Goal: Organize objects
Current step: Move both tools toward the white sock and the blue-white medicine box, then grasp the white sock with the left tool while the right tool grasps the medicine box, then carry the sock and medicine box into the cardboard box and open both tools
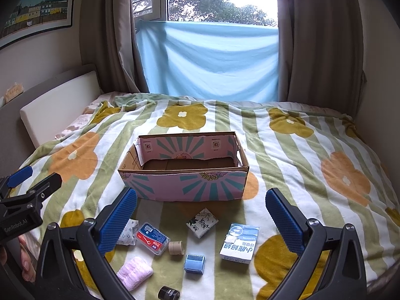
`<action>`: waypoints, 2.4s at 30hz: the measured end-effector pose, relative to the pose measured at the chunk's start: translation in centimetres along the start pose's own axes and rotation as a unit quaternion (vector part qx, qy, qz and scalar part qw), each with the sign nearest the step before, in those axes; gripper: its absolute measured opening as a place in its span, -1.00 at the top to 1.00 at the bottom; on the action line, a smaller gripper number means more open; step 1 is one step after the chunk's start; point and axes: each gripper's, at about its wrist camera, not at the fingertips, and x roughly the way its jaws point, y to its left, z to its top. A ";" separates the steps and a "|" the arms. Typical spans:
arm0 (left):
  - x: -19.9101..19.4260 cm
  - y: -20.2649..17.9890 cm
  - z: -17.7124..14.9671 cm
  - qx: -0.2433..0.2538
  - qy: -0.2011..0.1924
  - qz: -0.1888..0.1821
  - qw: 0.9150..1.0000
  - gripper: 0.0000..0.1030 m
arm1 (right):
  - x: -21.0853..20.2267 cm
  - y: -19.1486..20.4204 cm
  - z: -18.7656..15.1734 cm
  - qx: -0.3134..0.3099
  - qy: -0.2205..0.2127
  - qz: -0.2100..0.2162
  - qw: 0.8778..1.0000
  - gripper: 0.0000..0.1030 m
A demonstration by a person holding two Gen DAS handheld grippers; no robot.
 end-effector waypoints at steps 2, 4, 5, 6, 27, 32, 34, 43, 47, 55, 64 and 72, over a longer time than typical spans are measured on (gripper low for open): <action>0.5 0.3 0.0 -0.003 0.011 -0.001 1.000 -1.00 | 0.2 -0.5 -0.1 0.004 0.003 0.000 1.000 -0.99; 1.4 0.6 -0.4 -0.006 0.027 -0.002 1.000 -1.00 | 0.5 -1.1 -0.4 0.009 0.009 -0.001 1.000 -0.99; 1.9 0.7 -0.8 -0.007 0.037 -0.003 0.999 -1.00 | 0.8 -1.7 -0.6 0.013 0.013 -0.003 1.000 -0.99; 2.4 0.8 -1.2 -0.008 0.044 -0.004 0.999 -1.00 | 1.1 -2.1 -0.8 0.015 0.016 -0.006 1.000 -0.99; 17.1 0.7 -9.8 -0.012 0.223 -0.017 0.975 -1.00 | 12.3 -7.5 -7.3 0.063 0.154 -0.067 0.984 -0.99; 19.9 0.6 -11.3 -0.015 0.249 -0.013 0.968 -1.00 | 15.2 -8.0 -9.1 0.065 0.181 -0.081 0.978 -0.99; 20.7 0.8 -11.6 -0.019 0.255 -0.012 0.967 -1.00 | 15.9 -8.3 -9.6 0.070 0.181 -0.083 0.977 -0.99; 22.4 1.5 -12.4 -0.039 0.268 -0.030 0.962 -0.88 | 18.5 -8.5 -11.7 0.070 0.207 -0.096 0.971 -0.99; 22.5 1.5 -12.2 -0.044 0.268 -0.055 0.961 -0.42 | 18.7 -8.1 -12.0 0.056 0.206 -0.101 0.972 -0.94; 22.3 0.5 -11.5 -0.029 0.260 -0.073 0.963 0.13 | 19.4 -7.5 -12.3 0.036 0.224 -0.100 0.969 -0.34; 21.8 0.6 -10.1 -0.021 0.247 -0.069 0.966 0.18 | 18.7 -8.2 -11.8 0.049 0.215 -0.092 0.971 -0.32; 19.2 0.5 -8.5 -0.024 0.220 -0.071 0.973 0.18 | 16.3 -8.3 -10.5 0.064 0.194 -0.082 0.976 -0.31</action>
